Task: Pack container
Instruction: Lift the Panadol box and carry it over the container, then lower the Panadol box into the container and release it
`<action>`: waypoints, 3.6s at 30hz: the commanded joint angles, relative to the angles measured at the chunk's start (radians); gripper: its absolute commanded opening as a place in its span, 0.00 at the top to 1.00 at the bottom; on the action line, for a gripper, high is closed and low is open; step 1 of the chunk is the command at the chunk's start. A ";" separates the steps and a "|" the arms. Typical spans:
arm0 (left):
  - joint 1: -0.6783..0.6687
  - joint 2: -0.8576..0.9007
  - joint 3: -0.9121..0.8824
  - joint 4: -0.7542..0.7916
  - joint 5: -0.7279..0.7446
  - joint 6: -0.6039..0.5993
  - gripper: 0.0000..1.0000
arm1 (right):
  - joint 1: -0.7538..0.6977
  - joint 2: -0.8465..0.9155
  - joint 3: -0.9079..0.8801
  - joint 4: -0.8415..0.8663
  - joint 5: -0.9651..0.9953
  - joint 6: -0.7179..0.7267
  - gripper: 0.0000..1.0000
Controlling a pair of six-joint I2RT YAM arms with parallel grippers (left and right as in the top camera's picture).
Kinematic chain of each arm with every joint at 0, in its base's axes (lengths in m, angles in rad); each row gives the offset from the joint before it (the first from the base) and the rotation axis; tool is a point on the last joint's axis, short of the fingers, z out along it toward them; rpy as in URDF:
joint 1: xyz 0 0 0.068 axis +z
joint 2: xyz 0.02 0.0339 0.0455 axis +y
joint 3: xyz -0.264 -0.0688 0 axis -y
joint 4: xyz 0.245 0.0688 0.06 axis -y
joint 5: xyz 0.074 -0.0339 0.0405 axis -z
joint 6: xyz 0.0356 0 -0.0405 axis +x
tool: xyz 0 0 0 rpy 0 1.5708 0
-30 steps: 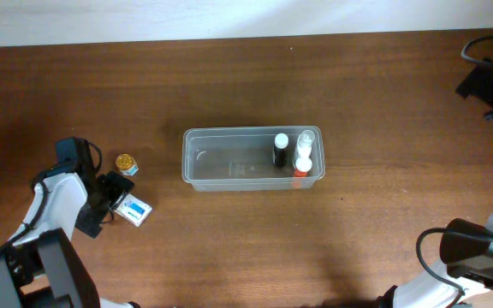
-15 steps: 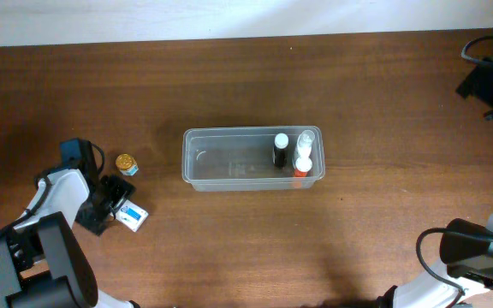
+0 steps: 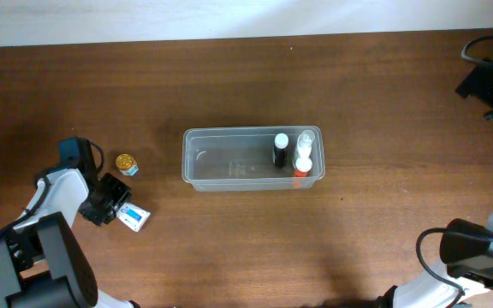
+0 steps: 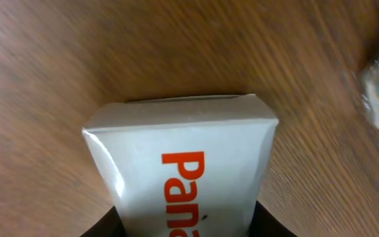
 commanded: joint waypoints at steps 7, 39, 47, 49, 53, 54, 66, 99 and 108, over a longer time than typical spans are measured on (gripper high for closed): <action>0.000 0.016 0.097 -0.103 0.378 0.265 0.62 | -0.003 -0.004 0.005 -0.005 0.010 -0.008 0.02; -0.613 -0.404 0.336 -0.012 0.236 0.969 0.58 | -0.003 -0.004 0.005 -0.005 0.010 -0.008 0.02; -0.734 -0.309 0.336 0.002 0.224 1.368 0.58 | -0.003 -0.004 0.005 -0.005 0.010 -0.008 0.02; -0.742 -0.278 0.336 0.008 0.193 1.400 0.58 | -0.003 -0.004 0.005 -0.005 0.010 -0.008 0.02; -0.746 -0.200 0.336 0.032 0.161 1.457 0.59 | -0.003 -0.004 0.005 -0.005 0.010 -0.008 0.02; -0.746 -0.183 0.336 0.040 0.161 1.473 0.60 | -0.003 -0.004 0.005 -0.005 0.010 -0.008 0.02; -0.747 -0.085 0.336 0.083 0.161 1.684 0.57 | -0.003 -0.004 0.005 -0.005 0.010 -0.008 0.01; -0.747 0.101 0.336 0.129 0.189 1.768 0.51 | -0.003 -0.004 0.005 -0.005 0.010 -0.008 0.02; -0.747 0.101 0.336 0.151 0.188 1.768 0.50 | -0.003 -0.004 0.005 -0.005 0.010 -0.008 0.02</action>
